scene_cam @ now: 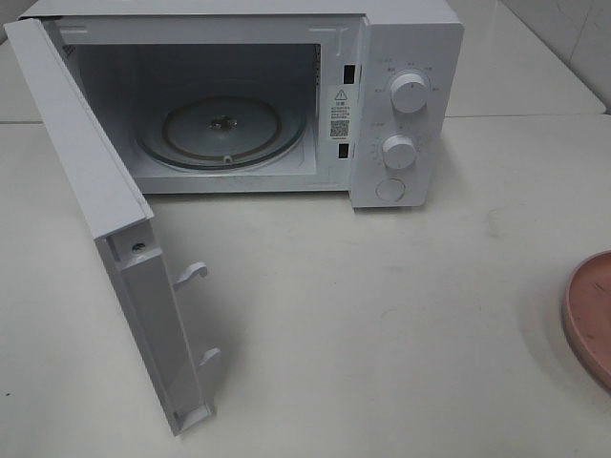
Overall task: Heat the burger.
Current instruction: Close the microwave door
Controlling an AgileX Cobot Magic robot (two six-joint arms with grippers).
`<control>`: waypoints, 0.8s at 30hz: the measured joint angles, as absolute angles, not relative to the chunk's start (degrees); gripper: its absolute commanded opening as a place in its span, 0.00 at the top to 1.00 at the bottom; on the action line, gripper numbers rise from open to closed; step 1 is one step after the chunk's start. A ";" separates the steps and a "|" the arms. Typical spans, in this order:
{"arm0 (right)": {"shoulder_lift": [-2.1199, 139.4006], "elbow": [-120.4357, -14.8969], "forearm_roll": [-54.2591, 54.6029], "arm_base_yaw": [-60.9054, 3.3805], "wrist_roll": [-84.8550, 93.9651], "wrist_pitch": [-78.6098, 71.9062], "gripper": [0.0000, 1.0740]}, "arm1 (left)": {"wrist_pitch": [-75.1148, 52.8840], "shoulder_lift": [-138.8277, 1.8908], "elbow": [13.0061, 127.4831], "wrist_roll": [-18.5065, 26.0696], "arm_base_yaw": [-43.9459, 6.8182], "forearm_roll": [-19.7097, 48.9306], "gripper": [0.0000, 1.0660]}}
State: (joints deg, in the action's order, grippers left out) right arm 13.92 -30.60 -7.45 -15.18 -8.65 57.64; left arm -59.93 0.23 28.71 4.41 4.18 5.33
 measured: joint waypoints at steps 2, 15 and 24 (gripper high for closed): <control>11.63 -30.31 -7.22 -13.01 -8.54 57.81 0.29 | -59.93 0.23 28.71 4.41 4.18 5.33 0.08; -0.29 -29.16 -6.99 -4.47 -8.48 59.87 0.29 | -59.93 0.23 28.71 4.41 4.18 5.33 0.08; -0.29 -29.16 -6.99 -4.13 -8.48 59.87 0.29 | -59.93 0.23 28.71 4.41 4.18 5.33 0.08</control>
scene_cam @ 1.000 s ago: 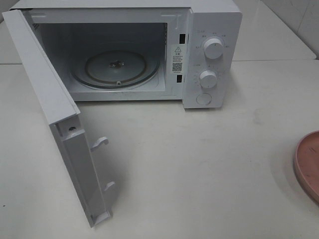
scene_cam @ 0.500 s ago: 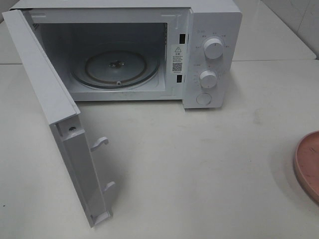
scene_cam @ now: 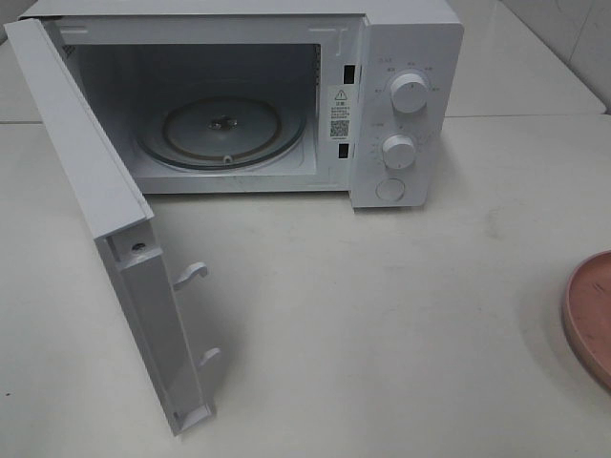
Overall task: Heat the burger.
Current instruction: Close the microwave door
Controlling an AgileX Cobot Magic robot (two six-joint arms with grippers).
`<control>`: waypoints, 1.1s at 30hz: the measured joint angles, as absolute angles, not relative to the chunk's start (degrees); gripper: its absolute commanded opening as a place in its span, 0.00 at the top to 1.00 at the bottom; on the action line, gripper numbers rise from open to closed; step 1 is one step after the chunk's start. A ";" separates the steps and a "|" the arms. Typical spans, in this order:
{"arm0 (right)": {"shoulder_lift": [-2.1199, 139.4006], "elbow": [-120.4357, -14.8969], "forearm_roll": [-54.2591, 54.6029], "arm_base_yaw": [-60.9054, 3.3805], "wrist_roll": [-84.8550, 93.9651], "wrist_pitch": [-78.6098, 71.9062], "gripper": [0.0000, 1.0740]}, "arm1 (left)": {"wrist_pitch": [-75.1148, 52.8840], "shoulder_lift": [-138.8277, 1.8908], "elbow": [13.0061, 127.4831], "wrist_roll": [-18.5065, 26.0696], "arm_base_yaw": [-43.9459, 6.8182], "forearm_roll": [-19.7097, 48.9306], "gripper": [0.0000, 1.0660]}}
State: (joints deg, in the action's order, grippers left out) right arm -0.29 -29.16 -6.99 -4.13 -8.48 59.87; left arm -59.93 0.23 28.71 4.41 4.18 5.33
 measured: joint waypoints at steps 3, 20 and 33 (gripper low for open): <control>-0.29 -29.16 -6.99 -4.13 -8.48 59.87 0.29 | -59.93 0.23 28.71 4.41 4.18 5.33 0.08; -0.29 -29.16 -6.99 -4.13 -8.48 59.87 0.29 | -59.93 0.23 28.71 4.41 4.18 5.33 0.08; -0.29 -29.16 -6.99 -4.13 -8.48 59.87 0.29 | -59.93 0.23 28.71 4.41 4.18 5.33 0.08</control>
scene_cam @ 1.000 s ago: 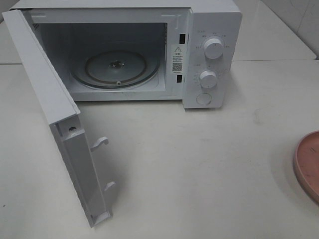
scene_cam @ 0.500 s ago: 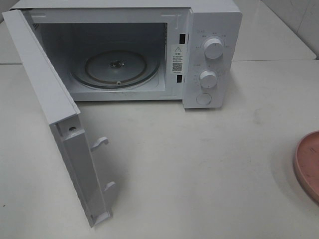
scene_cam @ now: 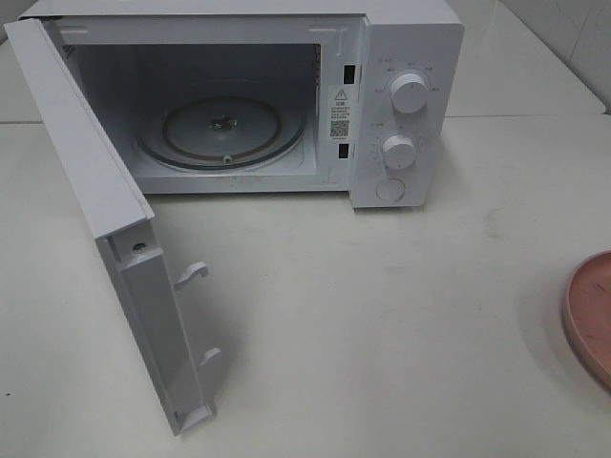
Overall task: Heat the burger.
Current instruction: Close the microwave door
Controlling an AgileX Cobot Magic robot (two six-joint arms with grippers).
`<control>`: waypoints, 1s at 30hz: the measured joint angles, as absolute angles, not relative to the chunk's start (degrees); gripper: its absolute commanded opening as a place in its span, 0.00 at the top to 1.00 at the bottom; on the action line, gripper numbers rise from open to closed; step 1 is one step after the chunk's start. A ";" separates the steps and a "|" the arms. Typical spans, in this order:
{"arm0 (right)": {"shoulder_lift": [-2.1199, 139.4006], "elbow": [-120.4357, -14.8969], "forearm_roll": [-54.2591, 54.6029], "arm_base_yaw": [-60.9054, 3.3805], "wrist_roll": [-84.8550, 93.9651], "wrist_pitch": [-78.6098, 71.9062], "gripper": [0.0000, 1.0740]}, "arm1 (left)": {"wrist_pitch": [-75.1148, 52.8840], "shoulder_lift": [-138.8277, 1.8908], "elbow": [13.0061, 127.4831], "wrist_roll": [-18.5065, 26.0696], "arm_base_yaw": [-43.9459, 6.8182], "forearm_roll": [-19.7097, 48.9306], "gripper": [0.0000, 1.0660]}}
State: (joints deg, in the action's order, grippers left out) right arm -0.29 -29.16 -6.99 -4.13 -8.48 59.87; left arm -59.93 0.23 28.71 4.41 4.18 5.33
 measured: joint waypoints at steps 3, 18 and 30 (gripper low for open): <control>-0.29 -29.16 -6.99 -4.13 -8.48 59.87 0.29 | -59.93 0.23 28.71 4.41 4.18 5.33 0.08; -0.29 -29.16 -6.99 -4.13 -8.48 59.87 0.29 | -59.87 0.23 28.71 4.41 4.18 5.44 0.08; -0.29 -29.16 -6.99 -4.13 -8.48 59.87 0.29 | -56.78 -7.22 29.51 4.41 4.18 5.50 0.55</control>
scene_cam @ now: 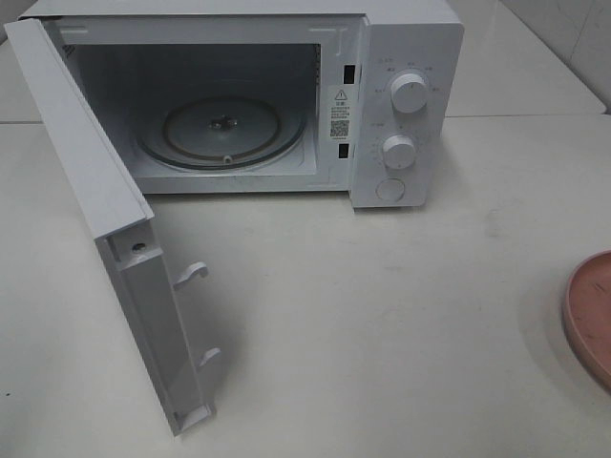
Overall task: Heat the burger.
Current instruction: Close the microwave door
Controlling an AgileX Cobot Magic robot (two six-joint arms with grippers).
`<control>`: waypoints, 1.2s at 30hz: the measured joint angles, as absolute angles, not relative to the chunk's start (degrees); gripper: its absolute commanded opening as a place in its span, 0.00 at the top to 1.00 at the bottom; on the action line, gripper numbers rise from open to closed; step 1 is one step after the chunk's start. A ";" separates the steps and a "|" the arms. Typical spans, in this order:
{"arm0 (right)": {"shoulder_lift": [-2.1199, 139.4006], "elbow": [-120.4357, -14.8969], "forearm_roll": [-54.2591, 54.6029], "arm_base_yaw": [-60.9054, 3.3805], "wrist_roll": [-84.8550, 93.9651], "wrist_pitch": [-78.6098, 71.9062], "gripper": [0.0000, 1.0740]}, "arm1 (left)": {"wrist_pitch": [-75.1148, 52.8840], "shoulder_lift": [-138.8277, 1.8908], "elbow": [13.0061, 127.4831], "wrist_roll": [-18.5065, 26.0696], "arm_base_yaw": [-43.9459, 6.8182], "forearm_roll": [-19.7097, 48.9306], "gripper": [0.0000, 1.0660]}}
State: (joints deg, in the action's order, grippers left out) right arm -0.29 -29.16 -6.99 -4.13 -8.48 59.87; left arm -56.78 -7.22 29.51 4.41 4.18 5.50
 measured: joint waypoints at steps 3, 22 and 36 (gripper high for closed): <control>-0.29 -29.16 -6.99 -4.13 -8.48 59.87 0.29 | -55.75 -10.26 29.51 4.41 4.18 5.50 0.68; -0.29 -29.16 -6.99 -4.13 -8.48 59.87 0.29 | -26.07 -22.57 22.92 4.41 4.18 5.50 1.00; -0.29 -29.16 -6.99 -4.13 -8.48 59.87 0.29 | 5.84 -34.61 13.18 4.47 4.18 5.33 1.00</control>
State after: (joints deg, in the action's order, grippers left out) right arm -0.29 -29.16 -6.99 -4.13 -8.48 59.87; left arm 5.84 -34.61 13.18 4.47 4.18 5.33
